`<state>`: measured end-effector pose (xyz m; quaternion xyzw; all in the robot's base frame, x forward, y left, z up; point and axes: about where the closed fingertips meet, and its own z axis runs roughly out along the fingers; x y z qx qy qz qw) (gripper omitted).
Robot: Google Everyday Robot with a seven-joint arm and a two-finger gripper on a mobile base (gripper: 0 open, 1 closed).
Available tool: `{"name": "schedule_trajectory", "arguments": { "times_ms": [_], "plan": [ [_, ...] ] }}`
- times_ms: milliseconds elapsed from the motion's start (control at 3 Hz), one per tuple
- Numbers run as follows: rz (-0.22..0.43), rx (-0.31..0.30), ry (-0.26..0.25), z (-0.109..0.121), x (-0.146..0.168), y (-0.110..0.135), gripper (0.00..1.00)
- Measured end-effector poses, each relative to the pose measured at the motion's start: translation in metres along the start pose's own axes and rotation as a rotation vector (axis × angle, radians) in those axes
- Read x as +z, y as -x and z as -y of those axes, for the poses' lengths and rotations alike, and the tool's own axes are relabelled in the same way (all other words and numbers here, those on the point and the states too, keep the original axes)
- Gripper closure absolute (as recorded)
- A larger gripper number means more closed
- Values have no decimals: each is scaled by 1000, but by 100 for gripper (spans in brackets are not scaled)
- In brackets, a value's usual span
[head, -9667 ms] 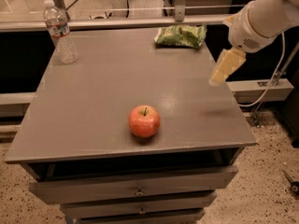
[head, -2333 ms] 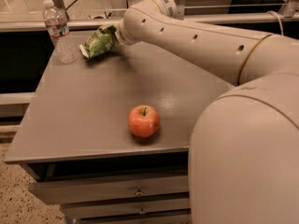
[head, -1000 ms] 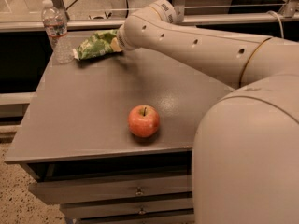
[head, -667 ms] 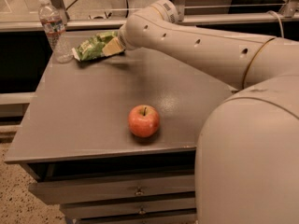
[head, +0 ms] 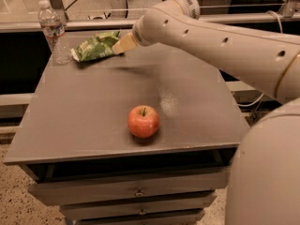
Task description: Move green jalapeno chip bag near water bottle
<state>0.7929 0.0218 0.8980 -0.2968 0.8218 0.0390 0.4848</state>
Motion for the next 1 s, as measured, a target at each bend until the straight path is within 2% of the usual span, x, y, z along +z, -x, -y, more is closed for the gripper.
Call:
{"name": "schedule_trajectory", "arguments": {
  "times_ms": [333,667,1000],
  "plan": [
    [38,14,7,31,-32,-2,0],
    [61,97,100,53,-49,-16,0],
    [121,152,176,72,-74,-12,0]
  ]
}}
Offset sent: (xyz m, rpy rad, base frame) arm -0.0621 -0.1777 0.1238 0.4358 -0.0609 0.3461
